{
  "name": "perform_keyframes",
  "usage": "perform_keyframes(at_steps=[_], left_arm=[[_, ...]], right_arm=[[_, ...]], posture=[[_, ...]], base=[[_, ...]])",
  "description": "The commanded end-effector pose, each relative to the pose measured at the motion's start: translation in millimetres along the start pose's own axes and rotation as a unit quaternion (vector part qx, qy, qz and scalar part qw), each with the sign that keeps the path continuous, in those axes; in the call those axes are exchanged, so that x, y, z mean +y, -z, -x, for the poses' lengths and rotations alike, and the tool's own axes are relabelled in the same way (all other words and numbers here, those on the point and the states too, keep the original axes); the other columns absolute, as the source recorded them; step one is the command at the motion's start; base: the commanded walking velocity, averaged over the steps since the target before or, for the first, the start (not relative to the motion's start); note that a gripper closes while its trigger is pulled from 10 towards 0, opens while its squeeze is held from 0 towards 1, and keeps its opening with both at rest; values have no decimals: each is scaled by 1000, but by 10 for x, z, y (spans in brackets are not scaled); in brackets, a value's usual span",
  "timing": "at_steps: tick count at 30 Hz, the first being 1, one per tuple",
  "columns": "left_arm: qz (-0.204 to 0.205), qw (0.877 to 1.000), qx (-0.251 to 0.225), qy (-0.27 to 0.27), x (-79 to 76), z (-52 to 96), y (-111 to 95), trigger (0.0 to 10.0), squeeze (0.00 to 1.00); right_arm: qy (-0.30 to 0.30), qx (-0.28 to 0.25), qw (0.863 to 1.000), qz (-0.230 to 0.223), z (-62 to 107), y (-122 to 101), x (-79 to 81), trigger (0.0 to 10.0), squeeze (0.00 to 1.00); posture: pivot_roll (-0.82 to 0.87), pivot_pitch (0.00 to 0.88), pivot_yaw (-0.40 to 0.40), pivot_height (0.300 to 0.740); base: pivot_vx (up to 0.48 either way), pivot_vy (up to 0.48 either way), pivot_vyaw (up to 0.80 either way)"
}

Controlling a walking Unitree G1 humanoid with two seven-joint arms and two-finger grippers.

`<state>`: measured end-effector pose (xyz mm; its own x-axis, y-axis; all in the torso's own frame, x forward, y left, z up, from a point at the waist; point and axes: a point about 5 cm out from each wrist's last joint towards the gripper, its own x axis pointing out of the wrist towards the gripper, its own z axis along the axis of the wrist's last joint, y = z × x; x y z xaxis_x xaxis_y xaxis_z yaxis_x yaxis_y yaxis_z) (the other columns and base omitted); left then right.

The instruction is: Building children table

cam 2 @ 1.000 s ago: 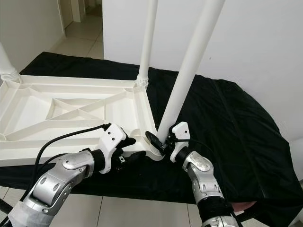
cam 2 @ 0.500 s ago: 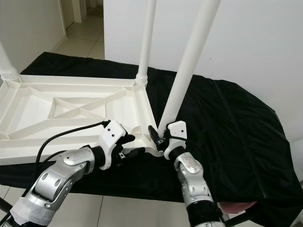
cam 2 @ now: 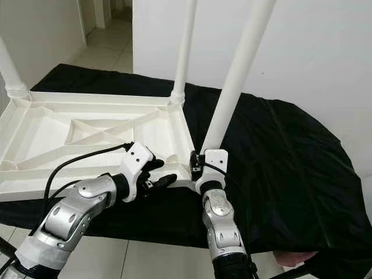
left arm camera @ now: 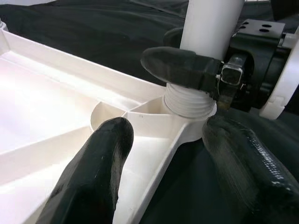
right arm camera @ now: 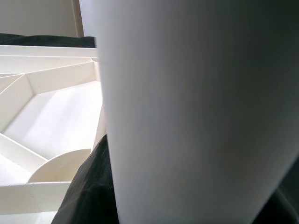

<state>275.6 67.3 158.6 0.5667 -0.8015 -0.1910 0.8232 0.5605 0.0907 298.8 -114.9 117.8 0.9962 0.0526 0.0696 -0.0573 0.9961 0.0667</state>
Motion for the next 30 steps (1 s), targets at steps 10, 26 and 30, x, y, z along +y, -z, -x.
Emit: perform_keyframes(at_steps=[10,26,30], left_arm=[[-6,1000,-3,-7,28,-43,-4,10000,0],[-12,1000,-7,8,1,-95,-23,10000,0],[-11,1000,-8,8,8,-100,-24,10000,0]], right_arm=[[-14,-2,999,-31,54,0,-64,10000,1000],[-217,-7,976,30,12,-82,-380,10000,0],[-250,-2,968,34,-2,-84,-394,10000,0]], posture=[[15,0,-127,740],[-8,0,-127,740],[-16,0,-119,740]], base=[[0,0,0],[0,0,0],[0,0,0]])
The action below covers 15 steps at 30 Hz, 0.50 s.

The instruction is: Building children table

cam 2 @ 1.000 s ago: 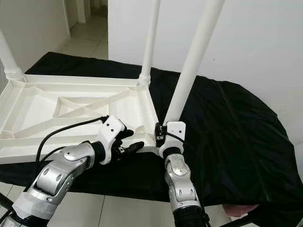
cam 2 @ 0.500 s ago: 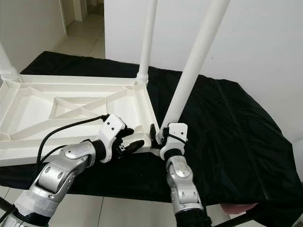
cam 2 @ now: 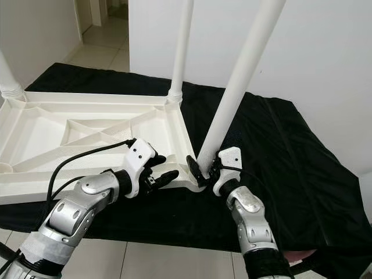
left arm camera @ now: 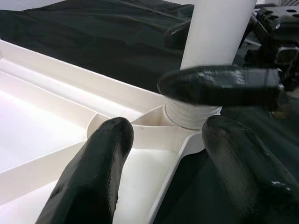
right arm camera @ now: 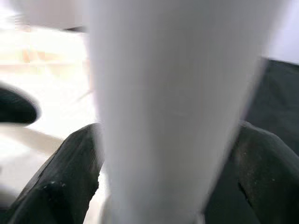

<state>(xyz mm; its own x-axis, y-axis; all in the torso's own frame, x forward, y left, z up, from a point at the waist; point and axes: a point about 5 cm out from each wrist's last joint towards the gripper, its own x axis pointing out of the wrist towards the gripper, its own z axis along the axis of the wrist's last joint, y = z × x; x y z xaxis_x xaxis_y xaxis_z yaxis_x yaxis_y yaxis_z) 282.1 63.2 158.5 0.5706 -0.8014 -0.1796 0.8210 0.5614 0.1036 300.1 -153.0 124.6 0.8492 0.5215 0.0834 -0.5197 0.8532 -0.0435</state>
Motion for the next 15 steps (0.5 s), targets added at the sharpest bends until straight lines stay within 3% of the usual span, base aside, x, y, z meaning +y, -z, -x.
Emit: perform_keyframes(at_steps=[1,6,7,8,9,10,15], left_arm=[[-4,1000,-3,10,-17,-35,-14,10000,0],[-4,1000,-4,11,-17,-41,-26,10000,0],[-4,1000,-4,12,-17,-41,-34,10000,0],[-4,1000,-4,12,-17,-41,-34,10000,0],[-5,1000,-4,13,-15,-37,-37,10000,0],[-6,1000,-4,13,-12,-35,-38,10000,0],[-6,1000,-5,13,-9,-39,-45,10000,0]], right_arm=[[-23,7,1000,0,-8,27,-22,10000,0],[-56,16,998,5,-37,52,-18,9725,0],[-69,18,997,6,-57,59,-12,4118,0],[-69,18,997,6,-57,59,-12,4118,0],[-79,21,997,7,-74,69,-3,1451,0],[-88,27,996,5,-82,91,10,0,0],[-98,37,995,3,-75,135,27,0,0]], posture=[[-16,0,-117,740],[-14,0,-112,740],[-13,0,-109,740],[-13,0,-109,740],[-14,0,-109,740],[-16,0,-109,740],[-18,0,-112,740]], base=[[0,0,0],[0,0,0],[0,0,0],[0,0,0],[0,0,0],[0,0,0],[0,0,0]])
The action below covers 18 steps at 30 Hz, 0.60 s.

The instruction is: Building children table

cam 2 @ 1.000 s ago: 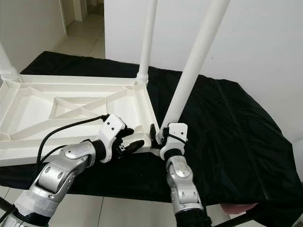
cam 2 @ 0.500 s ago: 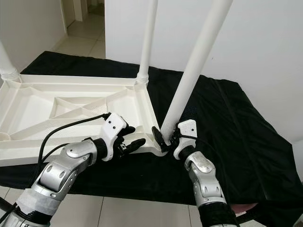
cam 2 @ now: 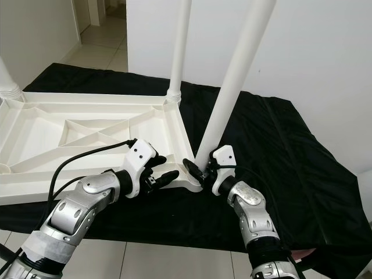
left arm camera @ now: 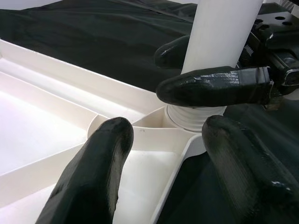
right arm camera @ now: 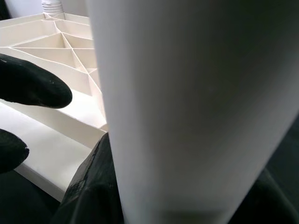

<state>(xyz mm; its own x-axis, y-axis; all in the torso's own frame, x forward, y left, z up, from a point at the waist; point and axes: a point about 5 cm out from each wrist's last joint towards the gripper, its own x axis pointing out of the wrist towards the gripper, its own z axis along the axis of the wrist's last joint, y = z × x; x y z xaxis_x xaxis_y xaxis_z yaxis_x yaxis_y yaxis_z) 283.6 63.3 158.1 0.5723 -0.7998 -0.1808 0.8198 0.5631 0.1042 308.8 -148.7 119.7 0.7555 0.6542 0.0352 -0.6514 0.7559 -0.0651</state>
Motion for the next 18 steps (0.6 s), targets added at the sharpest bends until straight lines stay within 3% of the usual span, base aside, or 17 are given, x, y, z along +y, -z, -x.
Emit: perform_keyframes(at_steps=[1,8,9,18], left_arm=[[-6,1000,-6,14,-21,-32,-49,10000,0],[-4,1000,-11,14,-27,-63,-68,10000,0],[-5,1000,-11,14,-27,-70,-66,10000,0],[-7,1000,-17,14,-25,-88,-99,10000,0]], right_arm=[[-15,17,1000,-4,8,78,36,0,0],[-20,26,999,-17,59,145,52,0,0],[-10,23,999,-25,60,149,55,10000,0],[75,14,996,-49,78,184,41,10000,0]], posture=[[-18,0,-112,740],[-21,0,-115,740],[-23,0,-114,740],[-23,0,-124,740]], base=[[0,0,0],[0,0,0],[0,0,0],[0,0,0]])
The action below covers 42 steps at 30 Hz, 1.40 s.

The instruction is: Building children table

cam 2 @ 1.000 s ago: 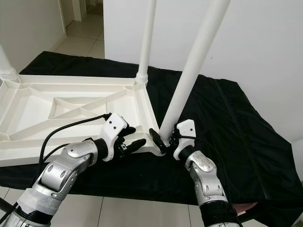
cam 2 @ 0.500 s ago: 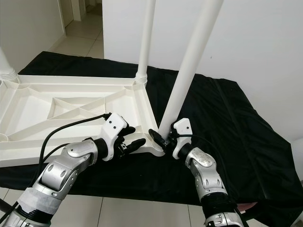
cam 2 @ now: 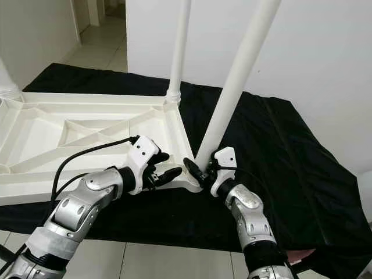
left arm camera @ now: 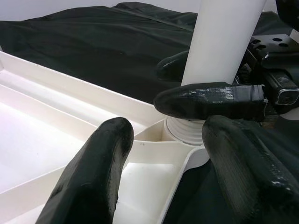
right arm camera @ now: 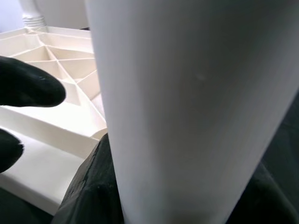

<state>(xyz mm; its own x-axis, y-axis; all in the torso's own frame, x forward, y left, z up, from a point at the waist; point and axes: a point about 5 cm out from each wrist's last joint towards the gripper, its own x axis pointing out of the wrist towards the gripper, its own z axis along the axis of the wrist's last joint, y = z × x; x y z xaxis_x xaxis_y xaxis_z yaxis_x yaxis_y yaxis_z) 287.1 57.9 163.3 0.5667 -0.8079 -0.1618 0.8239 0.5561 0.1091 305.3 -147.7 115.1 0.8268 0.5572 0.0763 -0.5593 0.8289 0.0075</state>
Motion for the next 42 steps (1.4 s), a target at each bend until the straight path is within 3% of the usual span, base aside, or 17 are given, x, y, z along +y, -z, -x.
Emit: perform_keyframes(at_steps=[1,8,10,16,17,20,22,25,32,36,37,42], left_arm=[[-3,1000,-7,10,-31,-36,-41,10000,0],[-1,1000,-9,9,-49,-46,-45,10000,0],[3,1000,-12,15,-82,-55,-56,10000,0],[1,1000,-10,23,-118,-87,-40,10000,0],[2,1000,-12,24,-125,-94,-46,10000,0],[3,1000,-13,24,-127,-97,-51,10000,0],[4,1000,-14,25,-129,-104,-57,10000,0],[4,1000,-15,26,-120,-105,-60,10000,0],[2,999,-15,29,-114,-97,-70,10000,0],[0,1000,-11,28,-109,-80,-56,10000,0],[0,1000,-11,28,-112,-77,-56,10000,0],[1,1000,-11,28,-124,-80,-50,10000,0]], right_arm=[[24,32,999,-15,67,137,-14,10000,0],[70,31,997,-22,88,156,-40,10000,0],[118,42,992,-20,90,198,-24,10000,0],[166,34,985,-14,103,174,-8,10000,0],[200,32,979,-18,113,161,-14,10000,0],[229,35,972,-22,121,159,-11,10000,0],[295,54,954,-23,146,189,-10,10000,0],[322,68,944,-21,143,226,38,10000,0],[324,70,943,-21,107,234,158,10000,0],[307,58,950,-26,74,212,265,10000,0],[302,58,951,-28,70,209,279,10000,1000],[287,60,956,-29,54,194,319,10000,1000]], posture=[[-18,0,-131,740],[-11,0,-127,740],[-15,0,-119,740],[-17,0,-118,740],[-20,0,-116,740],[-21,0,-116,740],[-21,0,-115,740],[-20,0,-109,740],[-14,0,-102,740],[-5,0,-106,740],[-5,0,-109,740],[-1,0,-113,740]], base=[[0,0,0],[0,0,0],[0,0,0],[0,0,0],[0,0,0],[0,0,0],[0,0,0],[0,0,0],[0,0,0],[0,0,0],[0,0,0],[0,0,0]])
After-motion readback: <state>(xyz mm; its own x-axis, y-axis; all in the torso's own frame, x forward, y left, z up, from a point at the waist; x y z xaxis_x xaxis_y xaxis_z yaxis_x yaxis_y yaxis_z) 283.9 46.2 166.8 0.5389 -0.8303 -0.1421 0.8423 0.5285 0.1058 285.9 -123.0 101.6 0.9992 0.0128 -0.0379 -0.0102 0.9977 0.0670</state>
